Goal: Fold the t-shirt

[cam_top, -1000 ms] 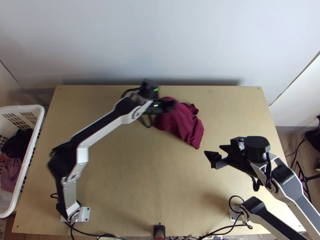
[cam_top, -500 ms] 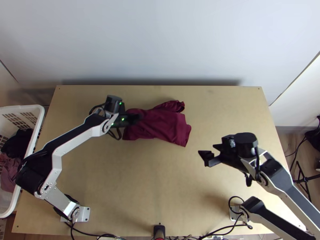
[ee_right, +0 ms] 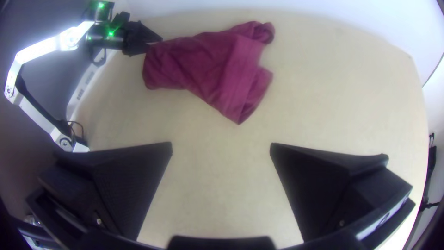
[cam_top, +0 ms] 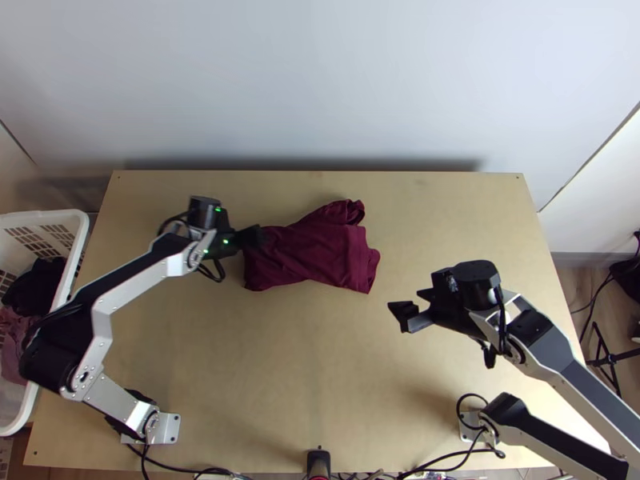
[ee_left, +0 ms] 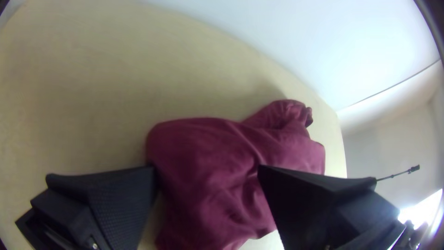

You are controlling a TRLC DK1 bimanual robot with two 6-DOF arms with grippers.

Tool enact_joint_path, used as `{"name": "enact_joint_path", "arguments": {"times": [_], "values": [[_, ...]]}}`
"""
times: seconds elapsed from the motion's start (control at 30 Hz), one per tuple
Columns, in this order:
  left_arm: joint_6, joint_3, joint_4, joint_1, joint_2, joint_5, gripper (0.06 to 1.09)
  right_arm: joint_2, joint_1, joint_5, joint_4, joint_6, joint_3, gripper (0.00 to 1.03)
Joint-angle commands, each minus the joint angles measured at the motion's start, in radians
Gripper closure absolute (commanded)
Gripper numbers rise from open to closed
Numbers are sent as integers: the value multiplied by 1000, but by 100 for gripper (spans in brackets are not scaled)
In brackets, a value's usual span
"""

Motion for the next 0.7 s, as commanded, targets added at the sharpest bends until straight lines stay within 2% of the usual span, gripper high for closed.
{"name": "enact_joint_path", "arguments": {"times": [0.0, 0.13, 0.33, 0.53, 0.67], "values": [[-14, -23, -39, 93, -115, 23, 10, 38, 27, -1, 40, 43, -22, 5], [35, -99, -42, 129, -249, 27, 10, 129, 34, -1, 167, 105, -62, 5], [107, -212, -67, 169, -456, 27, 10, 348, 91, 0, 371, 118, -65, 5], [129, -214, -145, 267, -545, 27, 10, 485, 136, 2, 475, 167, -12, 5], [132, -208, -180, 304, -609, 27, 10, 541, 122, 3, 511, 212, 25, 5]]}}
